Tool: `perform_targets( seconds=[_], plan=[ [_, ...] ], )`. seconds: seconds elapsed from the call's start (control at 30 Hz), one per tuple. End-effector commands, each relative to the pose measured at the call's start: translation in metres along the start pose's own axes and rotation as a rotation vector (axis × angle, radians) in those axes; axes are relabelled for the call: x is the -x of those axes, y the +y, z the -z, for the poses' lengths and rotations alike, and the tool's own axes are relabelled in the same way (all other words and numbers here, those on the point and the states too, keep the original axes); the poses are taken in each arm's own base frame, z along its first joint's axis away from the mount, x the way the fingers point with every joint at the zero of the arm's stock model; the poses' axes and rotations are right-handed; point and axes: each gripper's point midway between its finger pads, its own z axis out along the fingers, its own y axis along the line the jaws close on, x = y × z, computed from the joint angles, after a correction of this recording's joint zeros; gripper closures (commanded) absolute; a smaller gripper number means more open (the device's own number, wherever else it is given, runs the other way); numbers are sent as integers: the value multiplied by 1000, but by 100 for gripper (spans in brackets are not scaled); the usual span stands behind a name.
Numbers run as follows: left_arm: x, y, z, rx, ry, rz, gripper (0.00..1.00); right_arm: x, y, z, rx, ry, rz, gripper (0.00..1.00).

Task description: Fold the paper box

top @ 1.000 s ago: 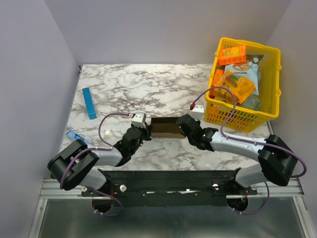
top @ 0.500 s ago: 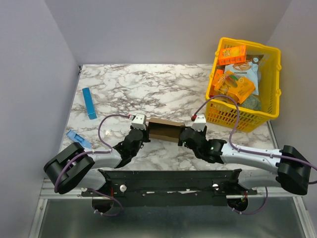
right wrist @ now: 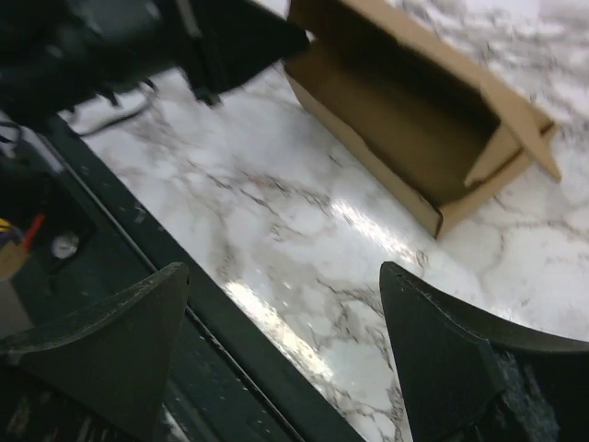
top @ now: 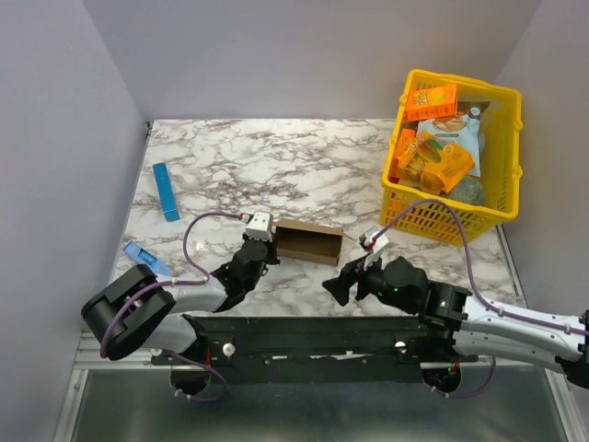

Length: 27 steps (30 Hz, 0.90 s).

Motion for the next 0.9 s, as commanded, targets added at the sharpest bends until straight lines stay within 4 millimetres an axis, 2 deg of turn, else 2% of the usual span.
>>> perform_targets(
  seconds=[0.0, 0.07, 0.1, 0.13, 0.17, 0.2, 0.23, 0.27, 0.3, 0.37, 0.4, 0.47, 0.5, 0.57, 0.7, 0.73, 0.77, 0.8, 0.87],
  plan=[
    [-24, 17, 4, 69, 82, -72, 100, 86, 37, 26, 125, -189, 30, 9],
    [-24, 16, 4, 67, 82, -74, 100, 108, 40, 26, 98, -224, 7, 9],
    [-24, 16, 3, 68, 83, -74, 100, 133, 39, 29, 57, -272, -12, 9],
    [-25, 16, 3, 68, 85, -74, 100, 144, 37, 27, 23, -286, -29, 8],
    [-24, 16, 3, 69, 82, -74, 100, 142, 34, 14, -31, -259, -46, 1],
    [-24, 16, 4, 69, 81, -74, 100, 148, 22, 10, -116, -270, -60, 0],
    [-24, 16, 4, 71, 80, -74, 100, 166, 25, 8, -139, -295, -72, 0],
    [-24, 16, 4, 71, 80, -75, 100, 161, 20, -7, -195, -270, -56, 0],
    [-23, 16, 4, 69, 78, -74, 100, 168, 10, -13, -273, -287, -64, 0],
    [-24, 15, 4, 65, 81, -76, 100, 182, 5, -22, -331, -313, -103, 0],
    [-24, 15, 4, 62, 81, -77, 100, 176, 0, -38, -370, -294, -96, 0],
    [-24, 13, 4, 52, 77, -74, 100, 178, -5, -52, -407, -306, -110, 0],
    [-24, 12, 4, 44, 78, -74, 100, 171, -7, -65, -427, -298, -103, 0],
    [-23, 11, 5, 40, 76, -76, 100, 163, -11, -77, -452, -287, -118, 0],
    [-18, 13, 5, 54, 65, -76, 100, 128, -18, -99, -483, -221, -140, 0],
    [-17, 13, 6, 60, 62, -75, 97, 122, -19, -102, -484, -207, -141, 0],
    [-14, 13, 6, 60, 59, -75, 89, 111, -21, -107, -496, -188, -144, 0],
    [-12, 12, 7, 57, 55, -73, 77, 101, -25, -110, -505, -171, -143, 0],
    [-7, 10, 10, 45, 44, -65, 62, 90, -29, -115, -521, -150, -148, 0]
  ],
)
